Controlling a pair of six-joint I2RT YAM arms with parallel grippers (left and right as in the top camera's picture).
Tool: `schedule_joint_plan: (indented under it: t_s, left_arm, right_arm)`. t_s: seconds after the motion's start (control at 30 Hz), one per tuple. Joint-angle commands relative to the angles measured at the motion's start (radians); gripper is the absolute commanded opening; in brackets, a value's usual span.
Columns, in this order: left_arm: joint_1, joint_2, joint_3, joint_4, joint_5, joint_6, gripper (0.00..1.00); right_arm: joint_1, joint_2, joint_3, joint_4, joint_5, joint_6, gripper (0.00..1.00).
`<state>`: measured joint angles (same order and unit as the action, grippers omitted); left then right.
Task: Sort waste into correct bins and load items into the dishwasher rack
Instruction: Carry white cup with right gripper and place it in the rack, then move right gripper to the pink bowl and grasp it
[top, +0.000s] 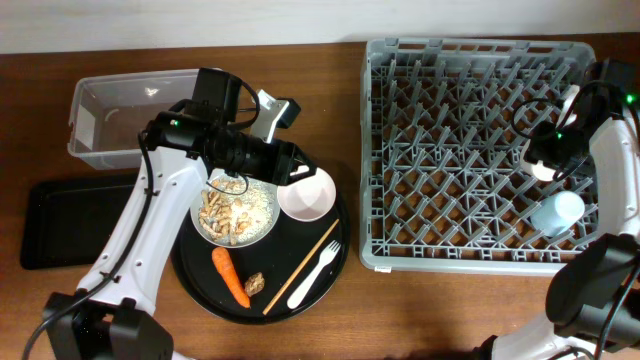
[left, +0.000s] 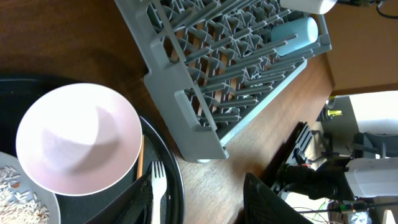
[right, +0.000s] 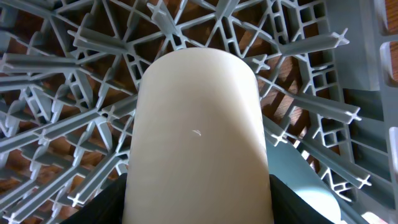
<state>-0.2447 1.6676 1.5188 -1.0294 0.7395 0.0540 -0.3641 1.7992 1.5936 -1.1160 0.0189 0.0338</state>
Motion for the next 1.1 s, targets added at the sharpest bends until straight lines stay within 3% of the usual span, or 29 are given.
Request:
schedule_joint_plan:
  t_s: [0.0, 0.13, 0.2, 0.23, 0.4, 0.57, 0.67, 0.77, 0.9, 1.07]
  left_arm:
    - [-0.001, 0.006, 0.006, -0.002, -0.004, 0.023, 0.46]
    - [-0.001, 0.006, 0.006, -0.002, -0.004, 0.023, 0.46]
    - [-0.001, 0.006, 0.006, -0.002, -0.004, 0.023, 0.46]
    - [-0.001, 0.006, 0.006, -0.002, -0.004, 0.023, 0.46]
    - [-0.001, 0.006, 0.006, -0.009, -0.004, 0.023, 0.46]
    - [-0.001, 0.006, 0.006, -0.009, -0.004, 0.023, 0.47]
    - [-0.001, 0.006, 0.006, -0.008, -0.008, 0.023, 0.5]
    - [-0.001, 0.006, 0.006, -0.009, -0.09, 0.023, 0.6]
    - [-0.001, 0.006, 0.006, -0.012, -0.233, 0.022, 0.65]
    - [0.02, 0.009, 0.004, -0.088, -0.56, -0.197, 0.7]
  right_arm:
    - [-0.004, 0.019, 0.015, 0.003, 0.016, 0.027, 0.49]
    - [-0.004, 0.057, 0.015, 0.053, 0.012, 0.027, 0.5]
    - [-0.004, 0.075, 0.015, 0.148, -0.018, 0.027, 0.9]
    - [-0.004, 0.078, 0.015, 0.181, -0.038, 0.027, 0.99]
    - [-0.004, 0.057, 0.078, 0.177, -0.105, 0.027, 0.99]
    - [-0.003, 0.053, 0.203, 0.005, -0.129, 0.027, 0.99]
    - [-0.002, 0.051, 0.292, -0.111, -0.244, 0.012, 0.99]
    - [0.028, 0.035, 0.351, -0.229, -0.442, -0.107, 0.99]
    - [0.155, 0.021, 0.351, -0.337, -0.464, -0.206, 0.99]
    - [0.405, 0.025, 0.351, -0.342, -0.402, -0.217, 0.99]
